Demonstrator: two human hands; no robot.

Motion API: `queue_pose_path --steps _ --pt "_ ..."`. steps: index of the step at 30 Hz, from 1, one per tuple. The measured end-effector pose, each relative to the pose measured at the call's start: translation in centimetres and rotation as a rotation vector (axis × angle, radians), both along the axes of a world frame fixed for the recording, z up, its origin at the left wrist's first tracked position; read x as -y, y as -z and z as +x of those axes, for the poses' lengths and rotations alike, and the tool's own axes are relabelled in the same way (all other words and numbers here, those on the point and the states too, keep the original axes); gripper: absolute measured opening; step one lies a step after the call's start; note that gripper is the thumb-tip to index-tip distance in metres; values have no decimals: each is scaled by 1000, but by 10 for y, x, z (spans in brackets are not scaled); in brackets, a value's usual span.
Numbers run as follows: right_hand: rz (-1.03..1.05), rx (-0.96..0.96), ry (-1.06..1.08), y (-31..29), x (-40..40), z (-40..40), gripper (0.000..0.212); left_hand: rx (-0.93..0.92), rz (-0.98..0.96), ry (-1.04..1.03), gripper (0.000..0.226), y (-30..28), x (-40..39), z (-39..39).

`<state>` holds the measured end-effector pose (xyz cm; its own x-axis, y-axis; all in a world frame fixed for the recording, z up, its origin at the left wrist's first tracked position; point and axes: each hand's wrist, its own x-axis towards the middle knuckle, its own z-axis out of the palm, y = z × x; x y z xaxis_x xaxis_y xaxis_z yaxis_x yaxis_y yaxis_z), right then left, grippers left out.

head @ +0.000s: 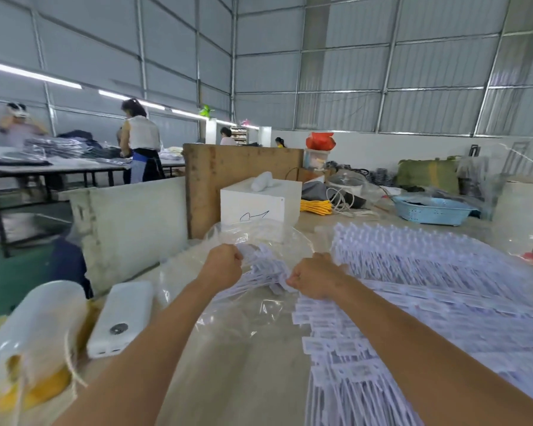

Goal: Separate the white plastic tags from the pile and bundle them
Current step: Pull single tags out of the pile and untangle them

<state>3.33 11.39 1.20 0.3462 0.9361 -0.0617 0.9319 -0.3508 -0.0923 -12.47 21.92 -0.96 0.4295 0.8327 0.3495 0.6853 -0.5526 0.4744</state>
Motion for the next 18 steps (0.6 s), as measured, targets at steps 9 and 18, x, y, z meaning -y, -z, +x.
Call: queue_pose_path --steps 9,18 --pt "82 -153 -46 6 -1 6 45 -575 -16 -139 36 8 13 18" --pt "340 -366 -7 -58 86 66 34 -358 366 23 36 -41 69 54"
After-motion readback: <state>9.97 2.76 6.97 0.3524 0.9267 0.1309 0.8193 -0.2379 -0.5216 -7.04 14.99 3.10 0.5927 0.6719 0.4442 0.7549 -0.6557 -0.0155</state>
